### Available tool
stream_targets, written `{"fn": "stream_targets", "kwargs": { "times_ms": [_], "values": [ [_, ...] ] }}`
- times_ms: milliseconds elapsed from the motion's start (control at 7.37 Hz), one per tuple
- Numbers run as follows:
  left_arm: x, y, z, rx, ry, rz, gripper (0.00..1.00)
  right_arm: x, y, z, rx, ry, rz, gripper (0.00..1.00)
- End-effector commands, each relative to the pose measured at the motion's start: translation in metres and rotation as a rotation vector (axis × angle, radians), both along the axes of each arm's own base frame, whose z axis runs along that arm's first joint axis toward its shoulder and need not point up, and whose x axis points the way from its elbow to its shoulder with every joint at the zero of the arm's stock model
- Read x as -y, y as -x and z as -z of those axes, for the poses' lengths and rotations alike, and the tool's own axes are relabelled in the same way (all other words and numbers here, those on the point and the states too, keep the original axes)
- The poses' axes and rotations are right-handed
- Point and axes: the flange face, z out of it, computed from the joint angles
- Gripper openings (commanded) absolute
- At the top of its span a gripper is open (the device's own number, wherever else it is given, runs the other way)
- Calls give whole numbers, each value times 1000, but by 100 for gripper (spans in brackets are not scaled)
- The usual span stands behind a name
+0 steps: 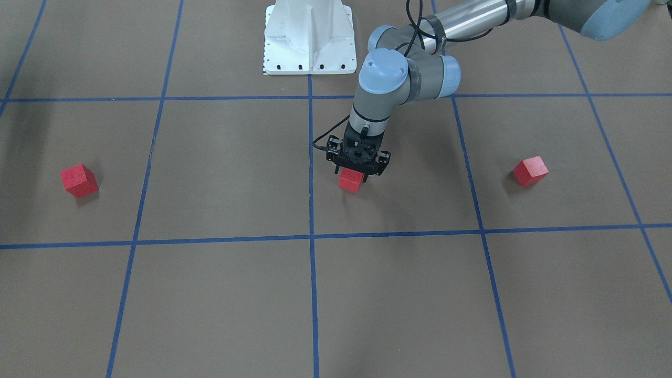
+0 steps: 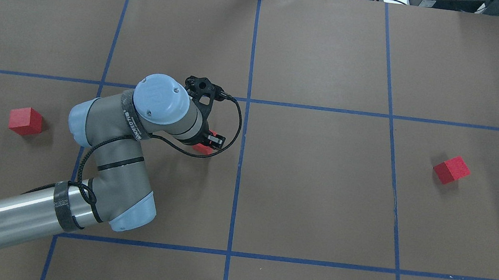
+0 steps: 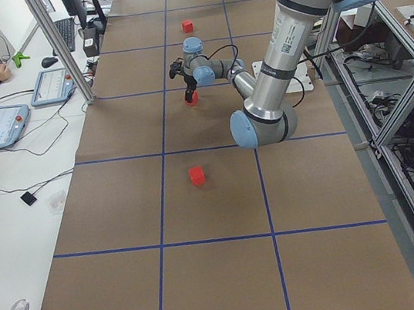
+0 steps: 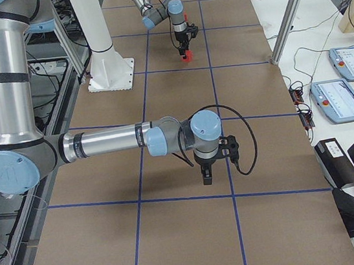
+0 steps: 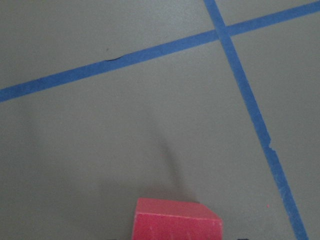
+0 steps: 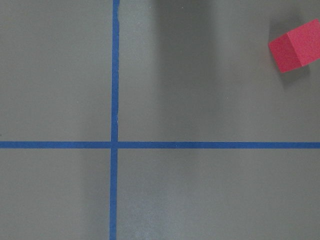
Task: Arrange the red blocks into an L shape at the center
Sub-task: 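Carry the center red cube slightly farther and set it down with the left gripper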
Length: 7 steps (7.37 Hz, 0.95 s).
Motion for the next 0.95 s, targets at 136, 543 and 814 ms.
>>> {"fn": "stream_targets", "kwargs": {
  "times_ms": [136, 543, 814],
  "values": [
    [8, 6, 32, -37, 4, 28, 0, 1, 0, 2, 1, -5, 0, 99],
    [42, -32, 84, -18, 122, 125, 0, 2, 0, 3, 1, -7, 0, 99],
    [54, -51, 93, -3, 145, 159, 0, 2, 0, 5, 2, -11, 0, 99]
  ]
}}
